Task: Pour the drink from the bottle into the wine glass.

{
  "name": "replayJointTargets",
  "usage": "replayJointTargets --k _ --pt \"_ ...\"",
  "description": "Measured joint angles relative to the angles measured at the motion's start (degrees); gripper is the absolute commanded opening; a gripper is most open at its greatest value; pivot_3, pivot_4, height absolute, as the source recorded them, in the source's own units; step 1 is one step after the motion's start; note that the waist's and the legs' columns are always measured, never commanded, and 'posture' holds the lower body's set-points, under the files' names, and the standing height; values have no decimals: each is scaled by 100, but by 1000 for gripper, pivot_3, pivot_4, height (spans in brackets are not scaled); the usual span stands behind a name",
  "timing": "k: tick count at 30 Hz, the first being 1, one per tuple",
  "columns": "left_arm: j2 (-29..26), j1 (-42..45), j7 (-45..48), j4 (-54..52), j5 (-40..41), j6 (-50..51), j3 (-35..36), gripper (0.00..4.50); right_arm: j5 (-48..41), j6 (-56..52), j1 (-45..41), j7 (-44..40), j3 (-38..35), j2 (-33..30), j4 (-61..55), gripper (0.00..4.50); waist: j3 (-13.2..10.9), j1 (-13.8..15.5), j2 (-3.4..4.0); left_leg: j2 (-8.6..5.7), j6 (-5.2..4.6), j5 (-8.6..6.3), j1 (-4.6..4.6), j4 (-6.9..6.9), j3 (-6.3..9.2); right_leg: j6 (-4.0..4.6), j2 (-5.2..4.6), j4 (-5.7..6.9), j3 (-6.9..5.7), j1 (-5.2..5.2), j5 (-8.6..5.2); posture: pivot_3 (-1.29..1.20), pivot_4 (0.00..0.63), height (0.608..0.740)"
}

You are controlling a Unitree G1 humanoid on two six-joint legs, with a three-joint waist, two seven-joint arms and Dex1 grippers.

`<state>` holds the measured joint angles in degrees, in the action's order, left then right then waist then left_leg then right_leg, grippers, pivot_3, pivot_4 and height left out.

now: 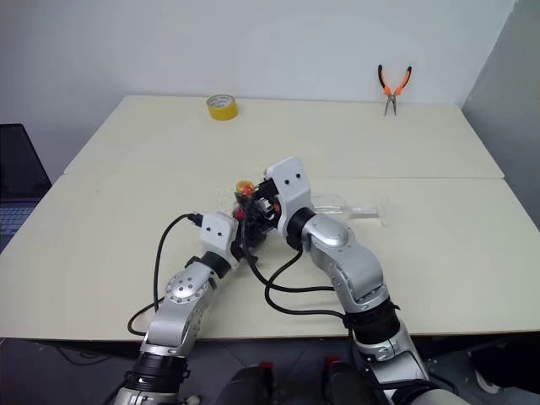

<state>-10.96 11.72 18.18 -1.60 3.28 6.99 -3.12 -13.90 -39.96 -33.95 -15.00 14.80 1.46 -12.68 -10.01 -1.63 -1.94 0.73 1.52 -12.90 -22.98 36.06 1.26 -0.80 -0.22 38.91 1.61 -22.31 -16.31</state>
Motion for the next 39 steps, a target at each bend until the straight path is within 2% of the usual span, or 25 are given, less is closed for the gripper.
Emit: replayJointTargets --k 3,4,12,26,34,39 --pt "1 0 -1 -2 0 1 -3 952 -39 -66 -55 -46 32 24 0 1384 0 0 0 0 0 0 0 0 0 0 0 0 -1 0 0 0 150 740" --pt "1 0 -2 -3 2 1 -3 952 -38 -77 -61 -57 31 21 0 1277 0 1 0 0 0 0 -1 0 1 0 0 0 -1 0 0 0 150 740" --pt "-28 -13 101 -59 53 50 -3 899 -83 -13 -62 -293 7 -96 1 1277 -1 0 0 0 0 0 -2 -1 1 0 -1 -4 -3 0 0 0 150 740" --pt "-583 -284 1044 -860 959 761 104 898 -535 792 -203 -1941 -178 -687 468 1277 -10 -14 5 2 0 0 -3 -3 6 3 -1 -5 -11 -1 -2 0 150 740" --pt "-637 -315 1228 -899 1039 832 92 872 -602 894 -51 -2224 -211 -766 446 1277 -11 -9 7 2 0 0 -4 -4 9 5 -2 -4 -15 0 -3 0 150 740" --pt "-527 -271 843 -811 764 718 123 845 -647 647 195 -2196 -165 -798 169 2946 -13 -5 8 2 0 0 -5 -4 13 6 -4 -5 -19 0 -4 0 150 740"
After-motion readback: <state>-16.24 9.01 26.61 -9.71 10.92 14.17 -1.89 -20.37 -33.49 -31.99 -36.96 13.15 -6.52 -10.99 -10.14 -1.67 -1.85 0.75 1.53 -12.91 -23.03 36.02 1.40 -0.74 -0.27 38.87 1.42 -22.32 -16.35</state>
